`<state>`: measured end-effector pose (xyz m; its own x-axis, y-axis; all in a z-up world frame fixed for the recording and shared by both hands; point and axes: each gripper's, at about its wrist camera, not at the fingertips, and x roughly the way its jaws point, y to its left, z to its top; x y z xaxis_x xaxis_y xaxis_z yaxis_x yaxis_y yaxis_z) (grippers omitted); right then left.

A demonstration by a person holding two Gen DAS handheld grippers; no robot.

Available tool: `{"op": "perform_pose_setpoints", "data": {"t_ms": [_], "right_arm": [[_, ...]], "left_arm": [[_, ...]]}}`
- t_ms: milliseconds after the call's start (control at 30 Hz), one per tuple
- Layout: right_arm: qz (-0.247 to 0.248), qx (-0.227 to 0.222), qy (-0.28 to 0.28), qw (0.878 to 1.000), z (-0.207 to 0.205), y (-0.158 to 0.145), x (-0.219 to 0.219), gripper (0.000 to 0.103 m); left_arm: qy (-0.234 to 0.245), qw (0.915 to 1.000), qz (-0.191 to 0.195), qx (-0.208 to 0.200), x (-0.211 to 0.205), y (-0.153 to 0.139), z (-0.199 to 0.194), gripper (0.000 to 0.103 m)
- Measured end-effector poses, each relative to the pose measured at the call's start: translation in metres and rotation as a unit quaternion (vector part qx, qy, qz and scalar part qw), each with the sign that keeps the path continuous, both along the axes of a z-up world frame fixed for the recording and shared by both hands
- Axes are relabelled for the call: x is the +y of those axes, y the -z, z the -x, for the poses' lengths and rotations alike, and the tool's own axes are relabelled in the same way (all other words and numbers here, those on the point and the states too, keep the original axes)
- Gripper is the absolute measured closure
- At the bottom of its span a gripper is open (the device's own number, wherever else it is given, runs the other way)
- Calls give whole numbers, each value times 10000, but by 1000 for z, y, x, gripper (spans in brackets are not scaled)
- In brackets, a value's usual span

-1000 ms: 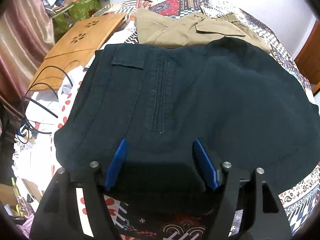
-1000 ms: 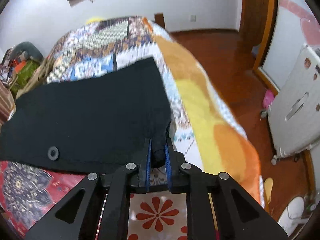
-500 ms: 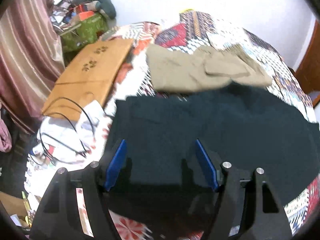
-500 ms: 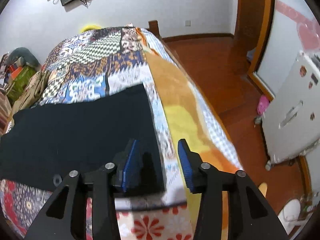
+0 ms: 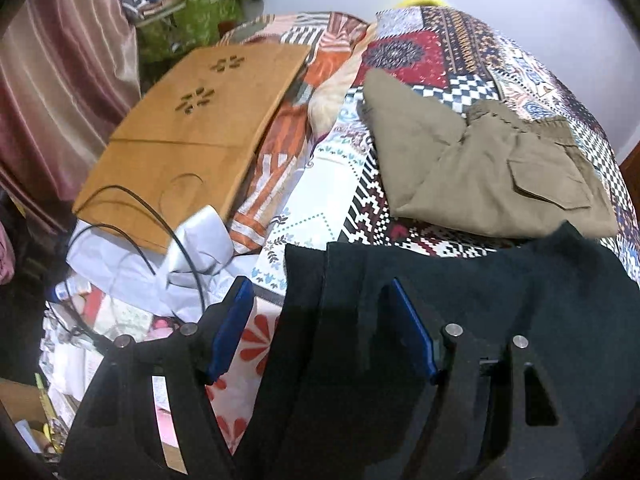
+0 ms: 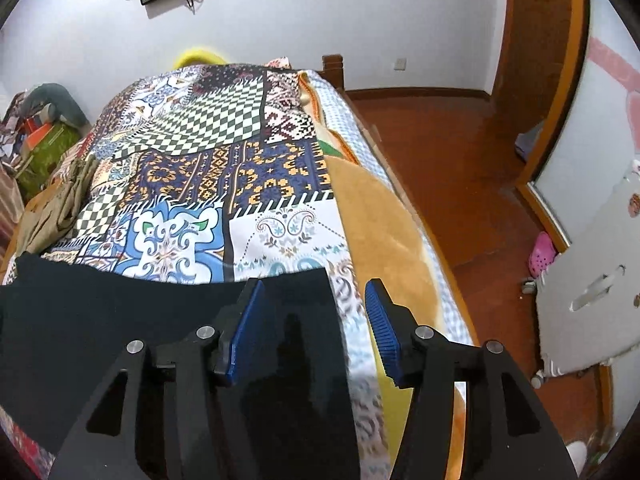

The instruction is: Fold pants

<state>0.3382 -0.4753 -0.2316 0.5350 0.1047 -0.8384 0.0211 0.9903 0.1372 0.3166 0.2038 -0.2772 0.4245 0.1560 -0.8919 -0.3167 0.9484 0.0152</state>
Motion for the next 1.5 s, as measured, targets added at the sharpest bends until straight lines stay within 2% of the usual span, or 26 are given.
{"op": "perform_pose_setpoints", "data": {"t_ms": [267, 367, 400, 433, 500, 567, 633, 700, 800, 967, 1100, 1233, 1333, 1367, 1400, 1500], "right_arm": [[4, 505, -106, 9987, -25, 35, 4, 54], [-6, 490, -138, 9987, -20, 39, 3, 54], [-18, 429, -132, 9990, -18, 38, 3, 56], [-48, 395, -156, 9991, -16, 38, 3, 64], [-4, 304, -211, 9993, -15, 36, 6, 75], [274, 183, -301, 9990, -12, 33, 13, 78], [544, 86, -357, 9978, -10, 31, 18, 82], [681, 18, -373, 9970, -11, 29, 20, 84], [714, -82, -293, 9970, -12, 24, 15, 90], [846, 70, -268, 9960, -19, 32, 16, 91], [962, 222, -286, 9947, -22, 34, 19, 88], [1024, 253, -197, 9942, -21, 18, 17, 74], [692, 128, -294, 9971, -16, -2, 22, 68], [513, 60, -386, 9979, -15, -10, 28, 66], [388, -15, -508, 9980, -14, -17, 37, 63], [17, -145, -1036, 9945, -14, -33, 74, 58]], "left_arm": [[-12, 10000, 22, 49, -1, 14, -9, 33], [-39, 10000, 30, 17, 2, 13, -11, 33], [-39, 10000, 14, 1, 2, 13, -12, 38], [0, 10000, 42, -13, 1, 12, -12, 41], [96, 9999, 70, -30, -3, 11, -14, 56], [205, 9997, -136, -58, -11, 9, -15, 63], [230, 9989, -384, -103, -18, 8, -16, 66], [248, 9986, -462, -93, -20, 9, -17, 69], [130, 9981, -602, -82, -15, 9, -19, 71], [38, 9982, -593, -20, -7, 16, -20, 71], [179, 9958, -899, 54, -17, 15, -20, 67], [246, 9926, -1187, 9, -25, 0, -10, 58], [395, 9938, -1016, -201, -35, -19, 2, 54], [441, 9940, -965, -277, -39, -24, 5, 50], [517, 9937, -915, -395, -46, -31, 9, 44], [875, 9922, -666, -592, -72, -43, 17, 40]]}}
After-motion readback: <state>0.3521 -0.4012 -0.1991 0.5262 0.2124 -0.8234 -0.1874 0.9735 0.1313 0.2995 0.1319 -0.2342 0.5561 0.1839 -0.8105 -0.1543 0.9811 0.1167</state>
